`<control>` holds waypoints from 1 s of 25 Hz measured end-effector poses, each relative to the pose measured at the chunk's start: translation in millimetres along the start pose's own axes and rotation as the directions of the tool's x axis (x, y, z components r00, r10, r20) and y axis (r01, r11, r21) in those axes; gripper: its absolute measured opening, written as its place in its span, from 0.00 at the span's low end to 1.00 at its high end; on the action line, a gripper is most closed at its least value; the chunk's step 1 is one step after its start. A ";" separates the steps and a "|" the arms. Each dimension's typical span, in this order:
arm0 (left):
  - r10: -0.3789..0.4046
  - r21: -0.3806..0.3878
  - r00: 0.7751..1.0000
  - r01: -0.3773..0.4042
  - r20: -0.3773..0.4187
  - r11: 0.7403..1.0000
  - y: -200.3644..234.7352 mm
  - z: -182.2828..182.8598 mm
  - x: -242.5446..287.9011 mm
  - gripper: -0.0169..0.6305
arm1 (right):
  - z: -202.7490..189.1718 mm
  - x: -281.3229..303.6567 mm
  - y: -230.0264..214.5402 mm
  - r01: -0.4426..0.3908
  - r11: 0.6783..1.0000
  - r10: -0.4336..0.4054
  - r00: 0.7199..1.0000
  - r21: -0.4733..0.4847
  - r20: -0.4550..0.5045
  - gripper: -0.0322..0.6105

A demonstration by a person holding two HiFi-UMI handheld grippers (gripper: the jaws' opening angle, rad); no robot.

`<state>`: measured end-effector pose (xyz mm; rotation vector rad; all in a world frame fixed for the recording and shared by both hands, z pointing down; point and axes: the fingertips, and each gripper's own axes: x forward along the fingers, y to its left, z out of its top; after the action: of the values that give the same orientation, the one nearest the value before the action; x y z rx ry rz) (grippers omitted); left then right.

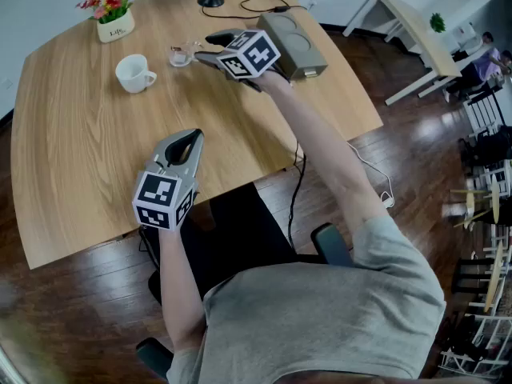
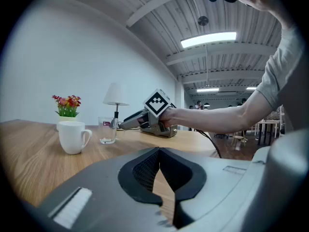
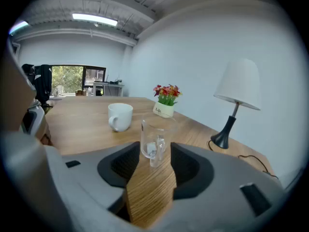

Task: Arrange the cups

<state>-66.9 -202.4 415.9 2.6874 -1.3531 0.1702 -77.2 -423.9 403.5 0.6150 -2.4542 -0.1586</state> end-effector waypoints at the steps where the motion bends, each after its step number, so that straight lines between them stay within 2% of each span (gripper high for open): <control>1: -0.006 -0.003 1.000 0.006 0.002 1.000 -2.2 0.9 2.3 0.04 | -5.0 1.8 -5.5 0.007 1.000 -0.007 1.000 0.001 -0.026 0.39; 4: 0.021 -0.033 1.000 -0.022 -0.021 0.999 0.0 -3.6 -8.7 0.04 | 2.0 16.7 -16.7 0.031 0.999 -0.032 0.999 -0.012 -0.028 0.38; 6: 0.063 -0.051 0.997 -0.065 -0.050 0.997 14.1 -12.9 -31.0 0.04 | 22.0 40.0 -14.5 0.053 0.998 -0.053 0.999 -0.029 0.009 0.30; 7: 0.070 -0.047 0.996 -0.073 -0.051 0.996 22.7 -15.6 -36.0 0.04 | 28.5 52.1 -9.4 0.048 0.998 -0.048 0.999 -0.031 0.010 0.30; 9: 0.064 -0.032 0.998 -0.065 -0.029 0.997 30.4 -15.0 -27.0 0.04 | 23.6 66.9 8.0 -0.027 1.000 0.026 0.998 -0.008 -0.049 0.30; 11: 0.050 -0.026 0.999 -0.050 -0.005 0.998 20.3 -13.1 -10.8 0.04 | 9.7 60.7 13.2 -0.087 0.996 0.087 0.990 0.005 -0.110 0.29; 13: 0.041 -0.024 0.999 -0.041 -0.002 0.999 10.1 -11.8 -8.0 0.04 | 3.7 50.3 10.3 -0.085 0.996 0.084 0.988 0.004 -0.133 0.26; 14: 0.042 -0.022 0.999 -0.042 -0.004 0.999 7.9 -12.2 -11.2 0.04 | 3.1 48.5 12.3 -0.082 0.997 0.083 0.987 0.010 -0.136 0.19; 16: 0.037 -0.021 0.999 -0.037 0.003 0.999 3.7 -16.1 -11.3 0.04 | 1.4 46.7 23.9 -0.126 0.991 0.131 0.984 0.052 -0.119 0.14; 18: 0.007 -0.013 1.000 -0.007 0.026 1.000 -1.5 -19.5 8.1 0.04 | 0.3 37.4 42.8 -0.257 0.958 0.265 0.963 0.126 -0.051 0.14; 19: -0.008 -0.009 0.999 0.008 0.032 1.000 -3.6 -18.4 16.7 0.04 | -2.4 30.4 44.9 -0.290 0.945 0.297 0.954 0.153 -0.026 0.14; 20: -0.013 -0.007 0.999 0.013 0.029 1.000 -5.0 -15.9 18.8 0.04 | -8.0 24.1 38.2 -0.268 0.949 0.276 0.961 0.164 -0.025 0.14; 23: 0.002 -0.016 1.000 -0.002 0.011 1.000 -5.9 -6.6 7.0 0.04 | -31.2 5.0 2.0 -0.095 0.983 0.105 0.993 0.155 -0.055 0.14; 25: 0.013 -0.022 1.000 -0.013 0.004 1.000 -3.9 -3.9 0.0 0.04 | -35.6 -9.0 1.4 -0.086 0.982 0.092 0.995 0.169 -0.026 0.13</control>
<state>-64.0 -199.4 419.5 2.6633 -1.3655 0.1503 -50.7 -417.4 428.1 0.5722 -2.4729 0.0944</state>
